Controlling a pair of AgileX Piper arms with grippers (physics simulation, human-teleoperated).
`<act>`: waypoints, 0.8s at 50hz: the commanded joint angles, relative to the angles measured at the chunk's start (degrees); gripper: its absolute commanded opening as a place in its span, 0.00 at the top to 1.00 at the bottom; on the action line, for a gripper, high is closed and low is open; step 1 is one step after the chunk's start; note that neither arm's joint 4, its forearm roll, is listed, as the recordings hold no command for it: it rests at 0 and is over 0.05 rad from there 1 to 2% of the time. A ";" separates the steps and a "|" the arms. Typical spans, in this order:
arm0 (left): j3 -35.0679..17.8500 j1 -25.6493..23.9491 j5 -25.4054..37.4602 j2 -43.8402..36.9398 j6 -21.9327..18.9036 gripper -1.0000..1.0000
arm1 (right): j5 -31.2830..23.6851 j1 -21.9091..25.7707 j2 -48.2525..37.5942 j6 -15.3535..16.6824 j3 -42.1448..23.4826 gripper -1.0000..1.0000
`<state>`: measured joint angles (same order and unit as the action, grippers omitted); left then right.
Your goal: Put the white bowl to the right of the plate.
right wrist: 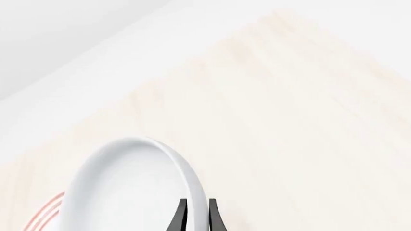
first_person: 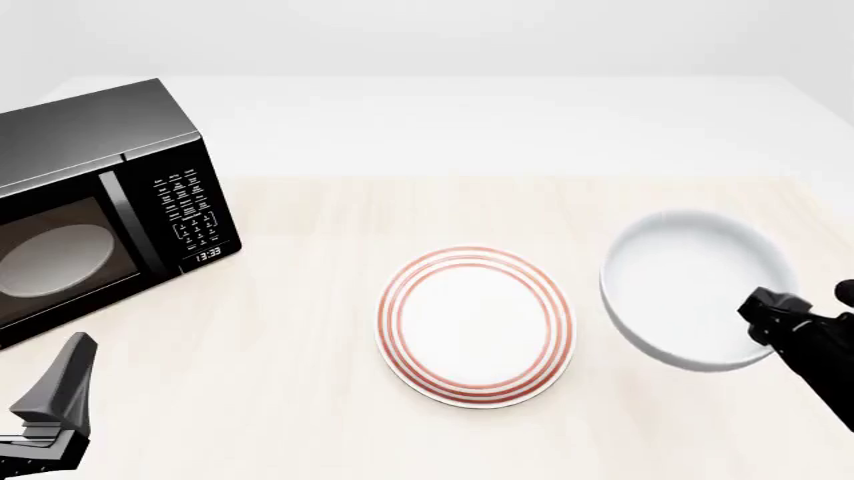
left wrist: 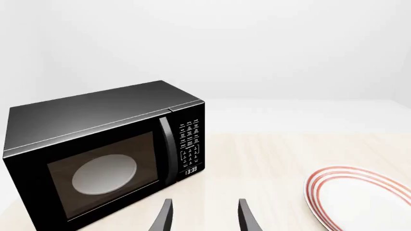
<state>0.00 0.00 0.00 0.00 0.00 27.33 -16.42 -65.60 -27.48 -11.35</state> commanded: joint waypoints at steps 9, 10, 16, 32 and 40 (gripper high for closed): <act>0.00 0.00 0.00 0.00 0.00 0.00 | 5.04 -1.71 -5.41 4.78 2.32 1.00; 0.00 0.00 0.00 0.00 0.00 0.00 | 5.06 -1.71 -5.43 4.78 2.32 1.00; 0.00 0.00 0.00 0.00 0.00 0.00 | 6.56 -1.88 -6.69 4.47 2.70 1.00; 0.00 0.00 0.00 0.00 0.00 0.00 | 15.72 -2.95 -16.12 3.74 3.98 1.00; 0.00 0.00 0.00 0.00 0.00 0.00 | 18.08 -2.93 -18.42 3.37 4.33 1.00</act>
<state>0.00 0.00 0.00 0.00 0.00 43.76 -19.39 -80.66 -27.66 -7.20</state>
